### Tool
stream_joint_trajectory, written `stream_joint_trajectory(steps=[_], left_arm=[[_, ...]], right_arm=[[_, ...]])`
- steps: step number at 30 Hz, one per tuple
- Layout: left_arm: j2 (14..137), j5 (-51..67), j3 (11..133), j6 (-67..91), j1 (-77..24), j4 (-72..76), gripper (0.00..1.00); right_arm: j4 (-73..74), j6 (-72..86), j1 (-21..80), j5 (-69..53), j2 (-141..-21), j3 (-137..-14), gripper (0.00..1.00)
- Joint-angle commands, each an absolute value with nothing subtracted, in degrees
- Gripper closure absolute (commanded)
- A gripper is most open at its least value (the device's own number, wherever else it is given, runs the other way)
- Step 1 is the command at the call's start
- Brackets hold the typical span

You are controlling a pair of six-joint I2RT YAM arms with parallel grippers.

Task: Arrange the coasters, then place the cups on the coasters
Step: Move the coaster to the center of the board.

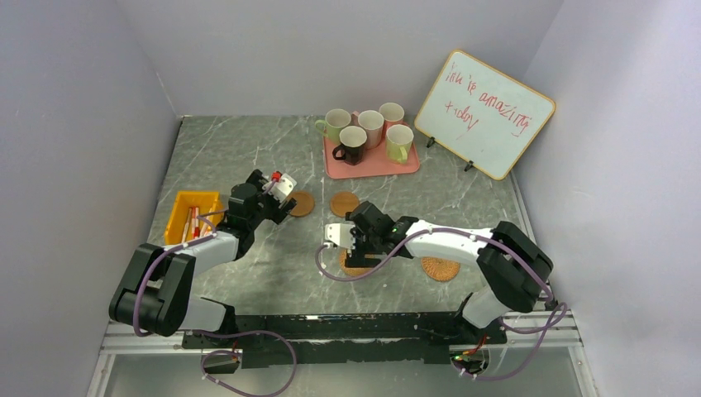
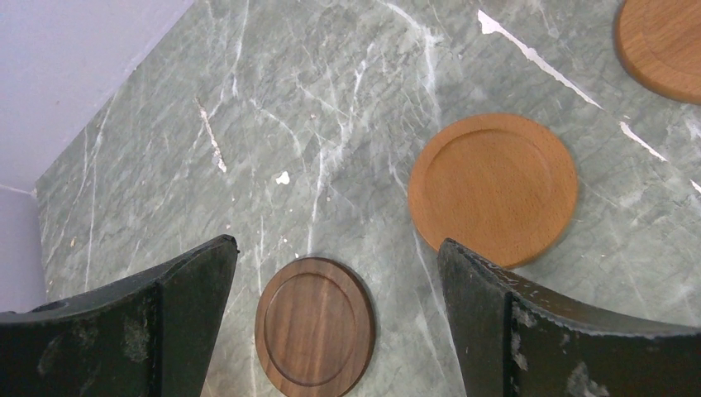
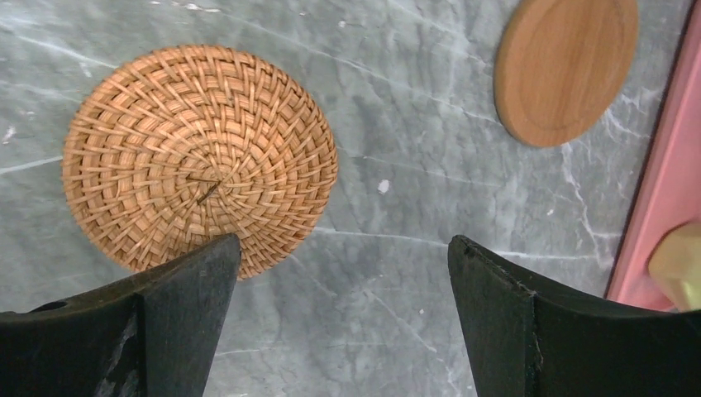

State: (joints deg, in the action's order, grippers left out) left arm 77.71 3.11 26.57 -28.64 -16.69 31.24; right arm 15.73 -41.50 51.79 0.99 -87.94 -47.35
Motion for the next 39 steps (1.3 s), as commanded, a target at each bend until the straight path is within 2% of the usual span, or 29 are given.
stream_joint_trajectory(steps=[1,18,25,39], left_arm=[[76.1,2.9,26.1,-28.1,-16.5,34.3,0.04],[76.5,3.0,26.2,-28.2,-16.5,34.2,0.04],[76.4,3.1,26.3,-28.1,-16.5,34.1,0.04],[76.3,3.2,26.2,-28.2,-16.5,34.1,0.04]], right_arm=[[13.3,-41.1,51.4,8.4,-89.5,-47.5,0.00],[17.2,-38.0,46.8,23.9,-94.2,-50.6,0.00],[20.0,-35.6,42.4,25.4,-95.3,-52.4,0.00],[11.7,-30.6,34.6,32.8,-101.7,-55.6,0.00]])
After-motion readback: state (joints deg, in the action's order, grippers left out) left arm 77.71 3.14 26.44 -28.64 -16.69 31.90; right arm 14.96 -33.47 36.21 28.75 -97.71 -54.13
